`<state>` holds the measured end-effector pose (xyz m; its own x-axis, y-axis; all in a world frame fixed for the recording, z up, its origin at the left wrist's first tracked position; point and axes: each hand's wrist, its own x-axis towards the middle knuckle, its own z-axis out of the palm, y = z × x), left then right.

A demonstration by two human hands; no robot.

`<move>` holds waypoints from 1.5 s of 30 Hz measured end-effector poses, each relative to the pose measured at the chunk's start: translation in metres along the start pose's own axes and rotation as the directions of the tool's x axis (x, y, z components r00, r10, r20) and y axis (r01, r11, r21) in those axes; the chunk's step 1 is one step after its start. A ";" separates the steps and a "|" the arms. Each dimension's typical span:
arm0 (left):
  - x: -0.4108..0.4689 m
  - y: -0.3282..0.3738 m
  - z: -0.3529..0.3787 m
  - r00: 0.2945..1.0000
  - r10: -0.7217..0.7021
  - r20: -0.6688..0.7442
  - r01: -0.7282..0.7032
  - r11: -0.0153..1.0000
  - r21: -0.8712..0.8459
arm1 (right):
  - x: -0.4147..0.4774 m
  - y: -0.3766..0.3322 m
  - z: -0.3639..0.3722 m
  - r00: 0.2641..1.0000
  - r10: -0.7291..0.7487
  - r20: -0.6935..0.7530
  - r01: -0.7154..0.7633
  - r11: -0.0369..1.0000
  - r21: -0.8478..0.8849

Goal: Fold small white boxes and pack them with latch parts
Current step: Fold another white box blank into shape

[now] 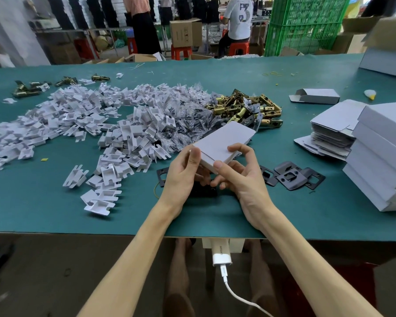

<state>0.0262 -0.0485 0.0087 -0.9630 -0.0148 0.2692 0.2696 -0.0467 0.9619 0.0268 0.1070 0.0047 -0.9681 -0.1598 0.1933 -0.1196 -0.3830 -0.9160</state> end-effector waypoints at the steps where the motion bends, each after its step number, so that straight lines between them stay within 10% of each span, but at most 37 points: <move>1: 0.000 0.001 0.000 1.000 0.001 0.001 -0.001 1.000 -0.005 | 0.000 0.000 0.000 1.000 -0.002 0.004 0.002 1.000 -0.001; 45: -0.004 0.011 -0.005 0.987 0.144 -0.065 -0.150 0.984 -0.092 | 0.000 -0.004 0.009 0.999 0.036 0.007 -0.036 0.999 0.015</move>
<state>0.0333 -0.0537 0.0175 -0.9119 -0.0864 0.4012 0.4097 -0.1354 0.9021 0.0290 0.0999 0.0117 -0.9701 -0.1797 0.1629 -0.0817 -0.3903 -0.9171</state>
